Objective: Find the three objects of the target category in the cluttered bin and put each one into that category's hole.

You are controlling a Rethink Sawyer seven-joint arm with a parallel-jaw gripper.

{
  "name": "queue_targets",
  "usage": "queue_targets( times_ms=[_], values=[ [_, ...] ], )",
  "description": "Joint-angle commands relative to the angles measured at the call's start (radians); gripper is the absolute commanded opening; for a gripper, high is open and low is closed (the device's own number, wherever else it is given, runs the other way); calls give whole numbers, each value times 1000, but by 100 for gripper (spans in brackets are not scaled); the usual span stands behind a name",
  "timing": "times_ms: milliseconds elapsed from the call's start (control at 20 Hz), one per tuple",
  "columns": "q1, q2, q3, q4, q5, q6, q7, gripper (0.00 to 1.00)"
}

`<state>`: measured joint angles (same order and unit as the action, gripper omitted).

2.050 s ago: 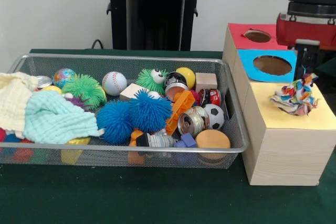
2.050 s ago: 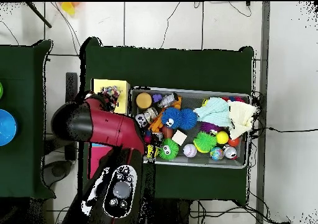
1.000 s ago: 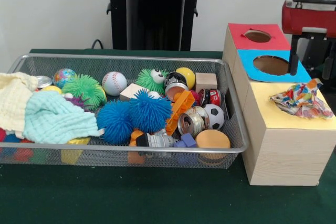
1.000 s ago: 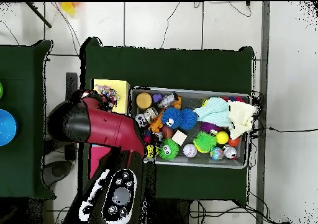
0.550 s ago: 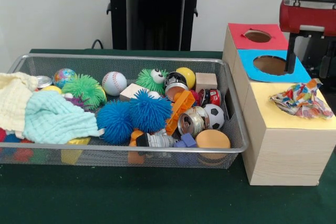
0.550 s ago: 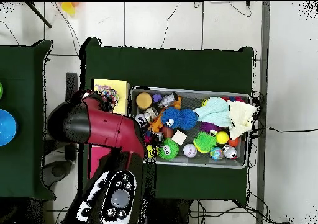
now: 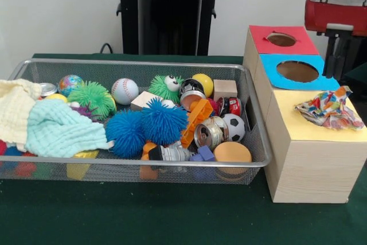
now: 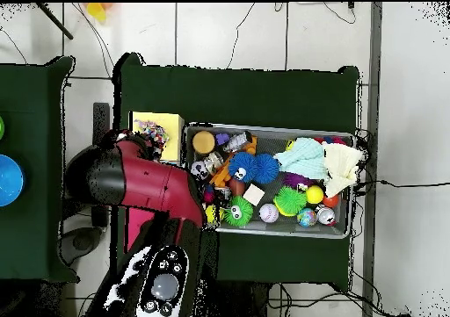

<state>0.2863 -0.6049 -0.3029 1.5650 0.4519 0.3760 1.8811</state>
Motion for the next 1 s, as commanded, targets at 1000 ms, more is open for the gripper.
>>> queue_targets(
  times_ms=[1000],
  values=[
    [-38, 126, 52, -20, -12, -18, 173, 0]
  ],
)
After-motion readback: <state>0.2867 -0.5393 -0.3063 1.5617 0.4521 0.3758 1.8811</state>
